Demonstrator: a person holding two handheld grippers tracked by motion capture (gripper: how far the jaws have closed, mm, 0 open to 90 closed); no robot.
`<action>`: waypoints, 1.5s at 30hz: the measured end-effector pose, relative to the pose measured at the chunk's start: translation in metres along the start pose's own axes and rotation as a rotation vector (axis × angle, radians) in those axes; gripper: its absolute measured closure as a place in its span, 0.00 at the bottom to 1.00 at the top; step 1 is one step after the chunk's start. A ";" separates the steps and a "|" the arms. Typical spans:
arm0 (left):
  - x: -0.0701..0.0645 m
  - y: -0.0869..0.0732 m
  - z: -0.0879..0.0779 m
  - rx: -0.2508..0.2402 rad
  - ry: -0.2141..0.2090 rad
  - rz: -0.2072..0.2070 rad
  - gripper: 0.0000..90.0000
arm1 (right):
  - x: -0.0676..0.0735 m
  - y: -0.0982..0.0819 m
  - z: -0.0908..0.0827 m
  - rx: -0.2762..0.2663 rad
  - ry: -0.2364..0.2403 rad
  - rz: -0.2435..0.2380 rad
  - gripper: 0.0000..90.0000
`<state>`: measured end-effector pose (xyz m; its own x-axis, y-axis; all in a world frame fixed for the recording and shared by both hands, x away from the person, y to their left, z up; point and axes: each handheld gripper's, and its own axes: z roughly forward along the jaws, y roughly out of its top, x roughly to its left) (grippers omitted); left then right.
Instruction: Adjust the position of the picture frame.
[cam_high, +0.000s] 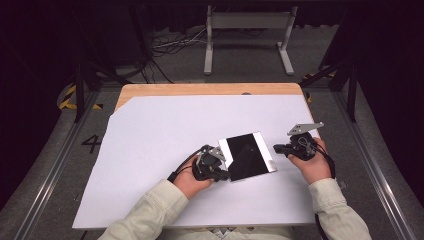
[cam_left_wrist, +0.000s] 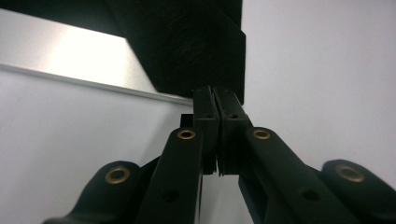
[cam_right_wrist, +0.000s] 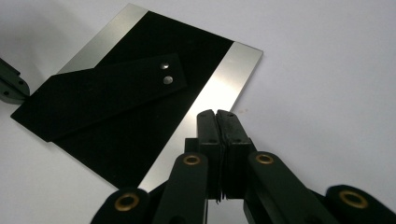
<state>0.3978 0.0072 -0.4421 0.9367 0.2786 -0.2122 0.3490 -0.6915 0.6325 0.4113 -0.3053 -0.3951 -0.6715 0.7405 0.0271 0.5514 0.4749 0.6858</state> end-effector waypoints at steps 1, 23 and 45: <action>-0.001 0.002 0.002 0.002 0.002 0.006 0.97 | 0.000 0.000 0.001 0.003 0.001 0.003 0.99; 0.022 -0.021 -0.046 -0.093 0.116 -0.080 0.88 | -0.016 0.015 0.028 0.030 -0.033 0.026 1.00; 0.054 -0.058 -0.096 -0.197 0.205 -0.214 0.85 | -0.048 0.055 0.080 0.061 -0.027 0.135 1.00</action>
<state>0.4250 0.1270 -0.4187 0.8105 0.5453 -0.2138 0.5054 -0.4666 0.7259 0.5135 -0.2772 -0.4170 -0.5760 0.8118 0.0957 0.6656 0.3978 0.6315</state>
